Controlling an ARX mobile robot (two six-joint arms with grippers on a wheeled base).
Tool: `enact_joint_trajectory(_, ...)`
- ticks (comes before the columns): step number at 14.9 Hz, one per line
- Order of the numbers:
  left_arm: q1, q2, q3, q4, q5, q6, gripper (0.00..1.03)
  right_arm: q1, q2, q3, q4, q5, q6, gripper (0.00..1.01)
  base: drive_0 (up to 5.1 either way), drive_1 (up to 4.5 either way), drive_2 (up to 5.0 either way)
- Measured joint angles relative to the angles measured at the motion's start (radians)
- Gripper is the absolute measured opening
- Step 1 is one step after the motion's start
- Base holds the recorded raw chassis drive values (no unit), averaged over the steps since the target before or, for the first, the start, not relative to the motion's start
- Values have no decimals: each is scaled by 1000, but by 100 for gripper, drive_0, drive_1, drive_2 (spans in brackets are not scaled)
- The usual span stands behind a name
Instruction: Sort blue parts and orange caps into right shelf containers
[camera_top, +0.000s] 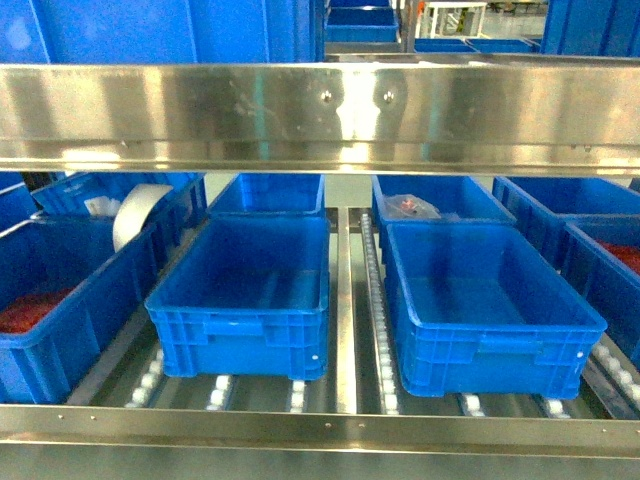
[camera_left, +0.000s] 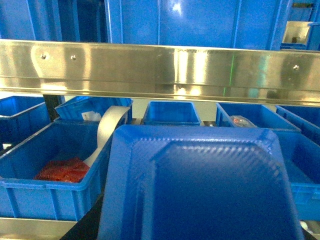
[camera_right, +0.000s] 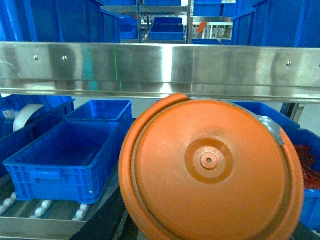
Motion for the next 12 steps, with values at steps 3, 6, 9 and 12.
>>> enact_joint_trajectory(3, 0, 0, 0, 0, -2, 0, 42, 0, 0, 0, 0, 0, 0, 45, 0, 0, 0)
enact_joint_trajectory(6, 0, 0, 0, 0, 0, 0, 42, 0, 0, 0, 0, 0, 0, 45, 0, 0, 0)
enact_joint_trajectory(9, 0, 0, 0, 0, 0, 0, 42, 0, 0, 0, 0, 0, 0, 45, 0, 0, 0)
enact_joint_trajectory(12, 0, 0, 0, 0, 0, 0, 42, 0, 0, 0, -1, 0, 0, 45, 0, 0, 0)
